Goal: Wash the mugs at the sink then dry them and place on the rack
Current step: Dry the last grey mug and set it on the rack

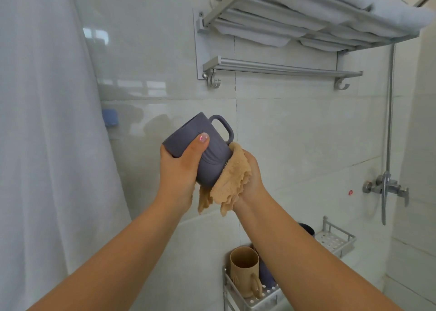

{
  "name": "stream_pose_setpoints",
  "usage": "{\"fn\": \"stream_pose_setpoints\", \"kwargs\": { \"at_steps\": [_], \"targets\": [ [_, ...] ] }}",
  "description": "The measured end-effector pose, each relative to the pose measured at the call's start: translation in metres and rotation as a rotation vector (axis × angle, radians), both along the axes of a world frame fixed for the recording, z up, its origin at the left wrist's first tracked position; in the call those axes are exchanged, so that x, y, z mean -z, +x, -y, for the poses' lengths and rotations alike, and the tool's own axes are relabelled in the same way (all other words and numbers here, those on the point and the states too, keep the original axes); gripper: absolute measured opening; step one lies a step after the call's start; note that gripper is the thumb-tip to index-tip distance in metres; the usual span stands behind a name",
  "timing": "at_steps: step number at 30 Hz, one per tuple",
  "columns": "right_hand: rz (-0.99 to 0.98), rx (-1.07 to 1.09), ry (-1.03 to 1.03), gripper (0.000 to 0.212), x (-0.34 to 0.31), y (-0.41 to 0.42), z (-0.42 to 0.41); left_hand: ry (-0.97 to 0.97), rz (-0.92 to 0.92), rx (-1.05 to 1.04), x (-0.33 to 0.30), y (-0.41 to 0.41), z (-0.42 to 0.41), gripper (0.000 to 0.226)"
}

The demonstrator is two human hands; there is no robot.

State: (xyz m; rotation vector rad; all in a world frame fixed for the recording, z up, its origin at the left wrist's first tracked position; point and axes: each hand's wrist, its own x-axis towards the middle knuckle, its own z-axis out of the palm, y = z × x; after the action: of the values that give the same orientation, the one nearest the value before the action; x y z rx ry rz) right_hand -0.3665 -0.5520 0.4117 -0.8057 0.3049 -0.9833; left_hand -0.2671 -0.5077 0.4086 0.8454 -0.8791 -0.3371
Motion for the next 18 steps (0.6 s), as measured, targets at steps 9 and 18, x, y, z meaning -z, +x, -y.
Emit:
{"fn": "stream_pose_setpoints", "kwargs": {
  "at_steps": [9,18],
  "targets": [
    [0.006,-0.220,0.159,0.043,0.010,0.002,-0.004,0.056,0.390,-0.242,0.013,0.000,-0.002,0.080],
    [-0.151,-0.137,0.153,0.025,0.029,-0.008,0.015,0.266,0.720,-0.341,0.005,0.022,-0.012,0.080]
  ]
}}
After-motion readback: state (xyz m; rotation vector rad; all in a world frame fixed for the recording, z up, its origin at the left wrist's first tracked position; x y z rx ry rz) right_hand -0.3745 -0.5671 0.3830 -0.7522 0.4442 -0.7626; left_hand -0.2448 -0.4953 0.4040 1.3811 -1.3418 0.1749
